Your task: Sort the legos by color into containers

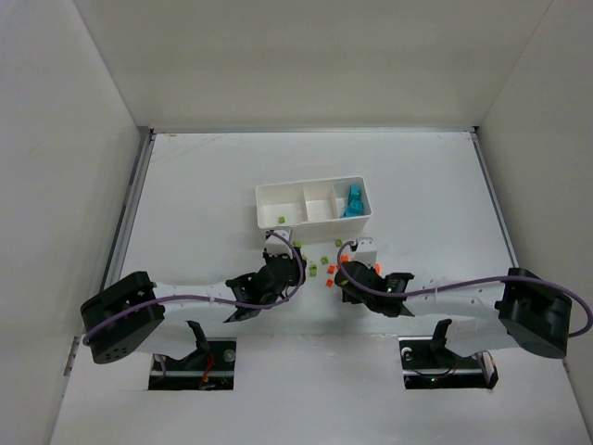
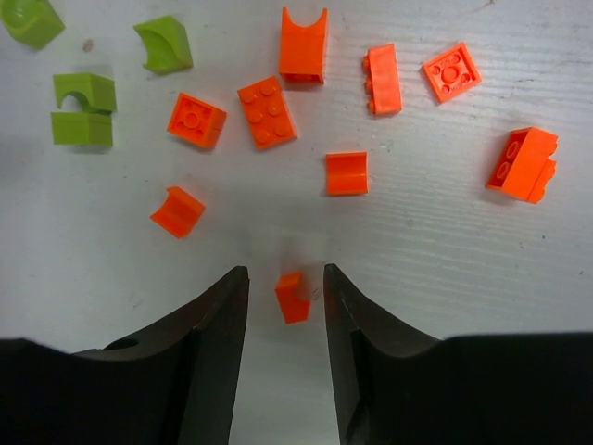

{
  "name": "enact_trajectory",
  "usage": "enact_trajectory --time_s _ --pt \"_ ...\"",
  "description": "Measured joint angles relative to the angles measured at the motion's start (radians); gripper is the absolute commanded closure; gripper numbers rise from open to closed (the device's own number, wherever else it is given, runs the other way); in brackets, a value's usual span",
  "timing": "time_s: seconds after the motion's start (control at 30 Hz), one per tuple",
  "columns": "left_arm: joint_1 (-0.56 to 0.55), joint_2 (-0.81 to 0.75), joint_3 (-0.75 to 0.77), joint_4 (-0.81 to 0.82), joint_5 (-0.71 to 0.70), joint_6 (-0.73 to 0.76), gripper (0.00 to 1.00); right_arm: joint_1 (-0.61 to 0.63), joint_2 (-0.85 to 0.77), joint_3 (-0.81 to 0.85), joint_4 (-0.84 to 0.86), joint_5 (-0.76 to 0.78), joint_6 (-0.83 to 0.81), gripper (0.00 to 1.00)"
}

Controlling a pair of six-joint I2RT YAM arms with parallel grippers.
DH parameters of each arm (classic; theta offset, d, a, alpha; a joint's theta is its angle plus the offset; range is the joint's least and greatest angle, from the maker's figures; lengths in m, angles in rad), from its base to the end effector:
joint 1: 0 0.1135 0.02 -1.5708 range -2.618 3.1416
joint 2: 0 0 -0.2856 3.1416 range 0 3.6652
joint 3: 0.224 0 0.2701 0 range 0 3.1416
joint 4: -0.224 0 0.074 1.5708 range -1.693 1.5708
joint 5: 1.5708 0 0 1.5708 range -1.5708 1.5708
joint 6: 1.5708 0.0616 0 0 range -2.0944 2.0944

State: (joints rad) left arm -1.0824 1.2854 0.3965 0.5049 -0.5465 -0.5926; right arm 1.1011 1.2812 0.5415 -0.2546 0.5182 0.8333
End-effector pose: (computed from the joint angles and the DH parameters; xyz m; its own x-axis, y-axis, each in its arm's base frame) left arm 0.1548 -0.2230 0.1735 -0.4409 -0.1871 -0.8778 0.3401 0.8703 -0.3563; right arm 0.1372 0.2028 0.1471 -0.7381 -0.0335 -0.6739 -0.1578 0.9796 0.1242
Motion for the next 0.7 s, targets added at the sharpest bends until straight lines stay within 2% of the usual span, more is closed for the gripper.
enact_trajectory --time_s 0.23,0.4,0.53,0.7 --pt "0.008 -0.017 -0.010 0.000 0.003 -0.001 0.63 0.000 0.060 0.025 0.001 0.002 -0.003 0.80" --pt "0.011 -0.032 -0.011 0.000 0.014 -0.002 0.64 -0.001 0.041 0.027 -0.008 0.001 0.001 0.82" --pt "0.010 -0.034 -0.011 0.000 0.022 -0.004 0.64 -0.020 -0.056 0.031 -0.019 -0.002 -0.008 0.81" --pt "0.001 -0.034 -0.011 0.000 0.024 -0.010 0.65 -0.094 -0.093 0.123 -0.006 -0.005 -0.092 0.81"
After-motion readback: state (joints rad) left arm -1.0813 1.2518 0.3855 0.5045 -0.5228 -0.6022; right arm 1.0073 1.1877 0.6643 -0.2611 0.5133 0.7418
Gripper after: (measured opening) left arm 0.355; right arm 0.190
